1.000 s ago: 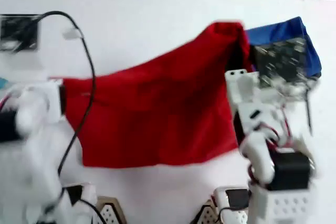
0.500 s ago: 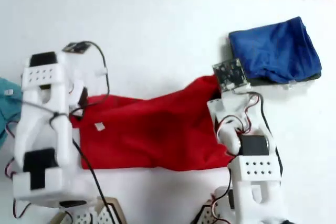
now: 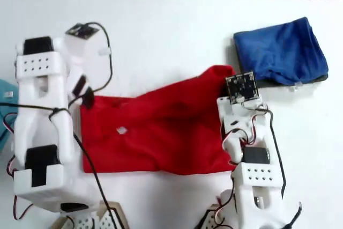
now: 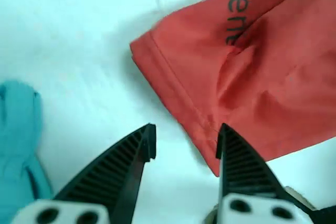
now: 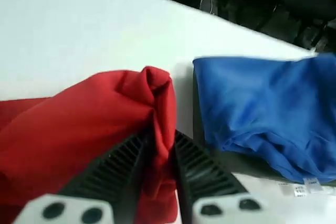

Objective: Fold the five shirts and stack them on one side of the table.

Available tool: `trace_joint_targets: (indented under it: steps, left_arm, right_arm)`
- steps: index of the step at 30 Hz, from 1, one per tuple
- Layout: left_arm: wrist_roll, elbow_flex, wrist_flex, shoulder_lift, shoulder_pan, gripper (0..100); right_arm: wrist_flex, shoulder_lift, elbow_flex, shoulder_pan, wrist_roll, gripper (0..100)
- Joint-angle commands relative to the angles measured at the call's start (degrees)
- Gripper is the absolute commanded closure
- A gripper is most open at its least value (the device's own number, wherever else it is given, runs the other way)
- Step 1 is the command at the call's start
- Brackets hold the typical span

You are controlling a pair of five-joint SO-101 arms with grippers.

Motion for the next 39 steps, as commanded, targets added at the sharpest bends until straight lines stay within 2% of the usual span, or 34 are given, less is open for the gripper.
trace_joint_targets:
  steps: [1, 4, 8, 12, 15, 17, 23, 27, 31, 39]
  left_arm:
    - [-2.7, -4.7, 1.5, -0.4, 0.1, 79]
    - [-4.8, -2.4, 1.1, 0.3, 0.5, 79]
    - [-10.3, 7.9, 0.7, -0.4, 1.6, 79]
    - [-11.5, 17.1, -0.4, -0.4, 5.4, 79]
    - [-11.3, 22.8, -4.4, -0.5, 8.9, 79]
    - [-11.0, 26.3, -10.2, -0.5, 9.6, 79]
    - [-9.6, 33.5, -24.8, 0.1, 8.8, 79]
    - [-9.8, 36.0, -30.8, 0.1, 4.7, 79]
    - [-9.8, 36.4, -32.1, 0.3, 1.9, 79]
    - [-13.2, 39.4, -32.6, 0.3, 1.7, 79]
  right_arm:
    - [-2.2, -0.1, 0.0, 0.6, 0.0, 97.9]
    - [-1.7, -0.1, 0.2, 0.6, 0.0, 97.9]
    - [-2.2, -0.1, 1.4, 0.6, 0.1, 97.9]
    - [-2.2, -0.1, 1.4, 0.6, 0.1, 97.9]
    - [-2.2, -0.1, 1.5, 0.6, 0.1, 97.9]
    - [-2.2, -0.1, 1.6, 0.6, 0.1, 97.9]
    - [-2.1, -0.1, 1.6, 0.6, 0.1, 97.9]
    - [-1.8, -0.1, 1.6, 0.6, 0.1, 97.9]
    - [-1.7, -0.1, 1.7, 0.6, 0.1, 97.9]
    - [-1.7, -0.1, 1.7, 0.5, 0.1, 97.9]
